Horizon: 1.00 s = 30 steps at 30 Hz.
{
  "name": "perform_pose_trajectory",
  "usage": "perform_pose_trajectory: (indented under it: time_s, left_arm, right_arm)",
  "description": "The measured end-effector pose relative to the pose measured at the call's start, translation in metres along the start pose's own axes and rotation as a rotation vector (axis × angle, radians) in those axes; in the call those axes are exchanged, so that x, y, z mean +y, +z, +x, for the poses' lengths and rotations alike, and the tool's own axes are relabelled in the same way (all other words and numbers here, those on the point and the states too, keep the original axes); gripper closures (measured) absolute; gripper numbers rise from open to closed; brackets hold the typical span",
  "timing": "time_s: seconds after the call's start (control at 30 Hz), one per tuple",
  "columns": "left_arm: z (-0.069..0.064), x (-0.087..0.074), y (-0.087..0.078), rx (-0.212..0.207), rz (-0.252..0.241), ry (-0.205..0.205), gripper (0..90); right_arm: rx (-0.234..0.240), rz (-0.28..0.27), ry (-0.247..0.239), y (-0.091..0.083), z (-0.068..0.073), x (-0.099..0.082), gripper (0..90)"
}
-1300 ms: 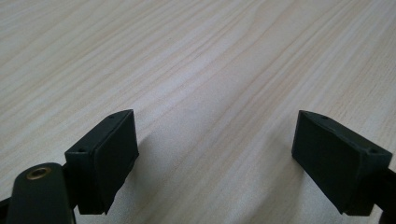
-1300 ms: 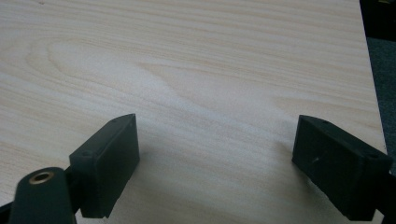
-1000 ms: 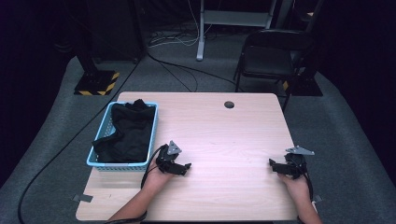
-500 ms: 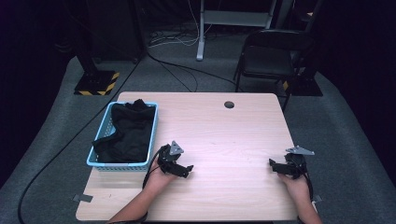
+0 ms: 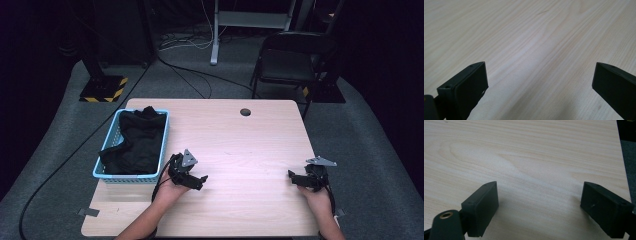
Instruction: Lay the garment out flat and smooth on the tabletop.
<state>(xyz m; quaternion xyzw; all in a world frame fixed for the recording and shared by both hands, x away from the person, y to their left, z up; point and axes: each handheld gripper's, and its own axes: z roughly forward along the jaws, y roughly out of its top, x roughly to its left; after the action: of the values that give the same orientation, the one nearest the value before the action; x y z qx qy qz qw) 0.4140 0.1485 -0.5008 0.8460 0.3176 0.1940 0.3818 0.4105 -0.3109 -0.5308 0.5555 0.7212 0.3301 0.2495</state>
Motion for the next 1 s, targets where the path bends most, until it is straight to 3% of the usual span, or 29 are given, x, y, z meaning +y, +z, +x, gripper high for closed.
perform_pose_trajectory:
  time_s: [0.23,0.5,1.0]
  left_arm:
    - [0.004,0.007,-0.012,-0.026,-0.038,-0.04,0.0]
    - [0.012,0.015,-0.022,-0.047,-0.045,-0.068,0.0]
    - [0.033,0.022,-0.037,-0.023,-0.036,-0.096,0.0]
  right_arm:
    - [0.0,0.0,-0.001,0.0,0.0,0.0,13.3]
    - [-0.001,0.0,-0.001,0.0,0.0,0.0,13.3]
    - [-0.001,0.0,-0.001,0.0,0.0,0.0,13.4]
